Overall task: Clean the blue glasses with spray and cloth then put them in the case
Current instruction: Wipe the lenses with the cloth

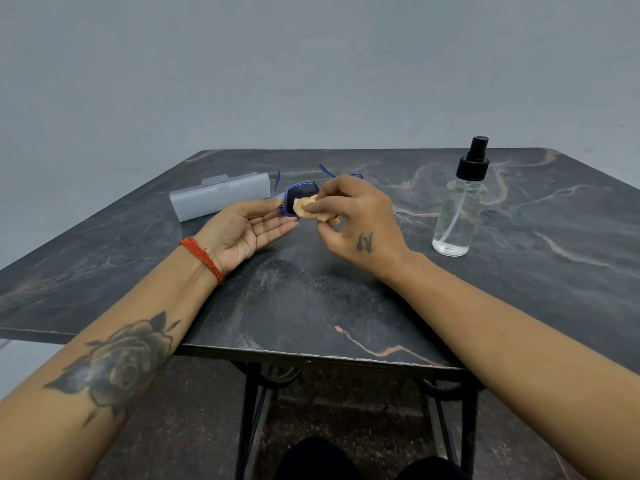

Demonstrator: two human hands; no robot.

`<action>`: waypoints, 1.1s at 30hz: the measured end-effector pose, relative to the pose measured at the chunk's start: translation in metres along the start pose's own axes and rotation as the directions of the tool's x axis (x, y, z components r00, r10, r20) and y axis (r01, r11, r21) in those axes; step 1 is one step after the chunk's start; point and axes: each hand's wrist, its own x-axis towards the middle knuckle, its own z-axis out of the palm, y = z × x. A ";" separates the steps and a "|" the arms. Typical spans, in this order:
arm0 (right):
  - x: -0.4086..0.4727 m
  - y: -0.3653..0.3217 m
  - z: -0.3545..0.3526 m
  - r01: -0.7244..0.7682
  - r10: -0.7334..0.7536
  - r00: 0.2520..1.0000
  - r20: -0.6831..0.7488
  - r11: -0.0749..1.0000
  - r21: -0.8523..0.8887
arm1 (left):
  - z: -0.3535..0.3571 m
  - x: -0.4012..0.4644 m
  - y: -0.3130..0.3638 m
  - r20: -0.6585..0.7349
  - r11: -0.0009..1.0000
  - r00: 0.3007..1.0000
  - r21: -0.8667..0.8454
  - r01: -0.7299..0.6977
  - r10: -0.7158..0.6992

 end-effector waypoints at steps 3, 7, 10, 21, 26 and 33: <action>0.001 0.000 -0.001 -0.044 0.044 0.998 -0.048 0.999 -0.001 | -0.001 0.000 0.000 -0.001 1.000 1.000 -0.009 -0.006 0.006; 0.004 -0.002 0.002 -0.075 0.075 0.993 -0.089 0.997 0.007 | 0.001 -0.001 -0.001 0.007 1.000 1.000 0.027 -0.010 0.010; 0.005 -0.004 0.004 -0.035 0.034 0.997 -0.070 0.999 -0.018 | 0.001 0.000 -0.001 0.000 1.000 1.000 0.026 -0.012 0.012; 0.003 -0.009 0.006 0.164 -0.163 0.983 0.090 0.986 -0.005 | 0.001 -0.002 -0.001 0.036 1.000 0.999 0.019 -0.002 0.002; 0.002 -0.010 0.004 0.101 -0.099 0.993 0.071 0.995 -0.014 | 0.000 -0.001 -0.001 0.036 1.000 0.999 -0.002 0.000 0.000; 0.003 -0.003 -0.001 -0.050 0.047 0.998 -0.052 0.997 -0.054 | 0.000 -0.001 0.000 -0.003 1.000 1.000 -0.004 -0.013 0.013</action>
